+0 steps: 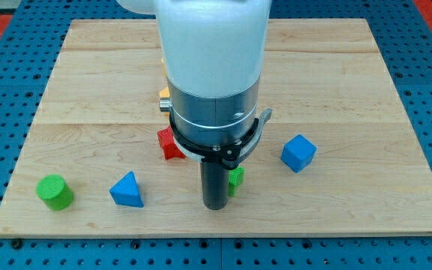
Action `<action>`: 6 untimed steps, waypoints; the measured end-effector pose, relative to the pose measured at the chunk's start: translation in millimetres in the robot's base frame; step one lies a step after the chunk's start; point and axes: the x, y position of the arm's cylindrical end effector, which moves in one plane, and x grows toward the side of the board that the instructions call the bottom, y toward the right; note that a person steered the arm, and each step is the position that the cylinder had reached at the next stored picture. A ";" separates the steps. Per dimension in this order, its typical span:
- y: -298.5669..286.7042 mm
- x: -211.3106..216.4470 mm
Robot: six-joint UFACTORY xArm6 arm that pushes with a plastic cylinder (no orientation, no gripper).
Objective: Point your arm at the yellow heart
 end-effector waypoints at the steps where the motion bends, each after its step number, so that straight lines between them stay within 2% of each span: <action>1: -33.3 7.3; 2: -55.3 -20.8; 3: -109.8 -33.5; 4: -147.4 -75.5; 5: -162.9 -136.8; 6: -128.1 -207.9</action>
